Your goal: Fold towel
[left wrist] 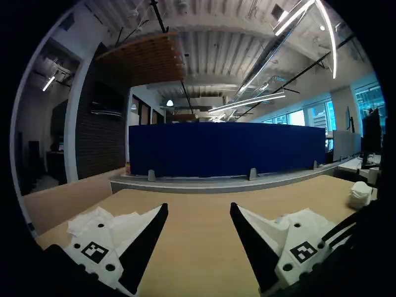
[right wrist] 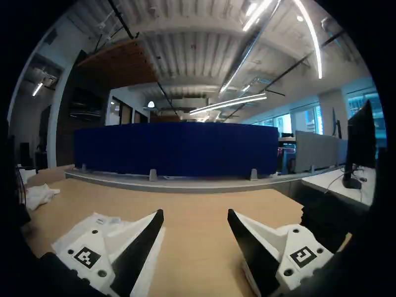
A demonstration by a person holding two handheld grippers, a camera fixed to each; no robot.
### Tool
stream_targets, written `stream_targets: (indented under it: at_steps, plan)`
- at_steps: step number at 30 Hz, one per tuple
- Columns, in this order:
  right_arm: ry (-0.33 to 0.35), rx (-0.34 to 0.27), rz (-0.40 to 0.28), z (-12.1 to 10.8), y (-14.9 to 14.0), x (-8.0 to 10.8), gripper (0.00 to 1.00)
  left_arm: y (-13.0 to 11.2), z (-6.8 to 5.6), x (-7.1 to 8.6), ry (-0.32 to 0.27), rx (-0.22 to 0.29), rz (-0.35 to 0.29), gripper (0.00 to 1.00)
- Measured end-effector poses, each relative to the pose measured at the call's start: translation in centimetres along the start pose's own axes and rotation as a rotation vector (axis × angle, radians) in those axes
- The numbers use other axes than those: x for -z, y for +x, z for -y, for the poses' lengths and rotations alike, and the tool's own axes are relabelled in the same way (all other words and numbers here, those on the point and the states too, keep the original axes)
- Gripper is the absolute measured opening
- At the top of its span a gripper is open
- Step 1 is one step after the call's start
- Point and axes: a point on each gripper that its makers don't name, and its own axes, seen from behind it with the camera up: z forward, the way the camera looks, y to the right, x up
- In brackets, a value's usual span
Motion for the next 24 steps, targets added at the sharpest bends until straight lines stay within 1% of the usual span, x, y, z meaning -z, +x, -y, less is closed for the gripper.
stream_targets:
  at_steps: [3,8,11,14,20,24]
  plan:
    - [0.018,-0.021,-0.006,0.4,2.4,0.4,1.0,2.3,0.3,0.0,0.004,0.007,0.0,0.93]
    - [0.015,-0.039,-0.031,0.2,7.3,1.3,1.0,6.0,0.7,0.1,0.015,0.013,0.002,0.93]
    - [0.004,-0.028,-0.048,-0.1,10.0,1.6,1.0,8.2,0.7,0.2,0.013,0.008,0.005,0.93]
    - [-0.001,-0.01,-0.048,-0.1,11.7,2.0,1.0,10.2,0.6,0.3,0.013,0.003,0.008,0.93]
    - [-0.003,-0.002,-0.038,-0.1,15.2,2.7,1.0,13.3,-0.3,0.2,-0.019,-0.005,0.023,0.93]
    - [0.0,0.009,-0.037,0.0,17.0,2.9,1.0,14.5,-1.6,0.2,-0.055,-0.023,0.038,0.93]
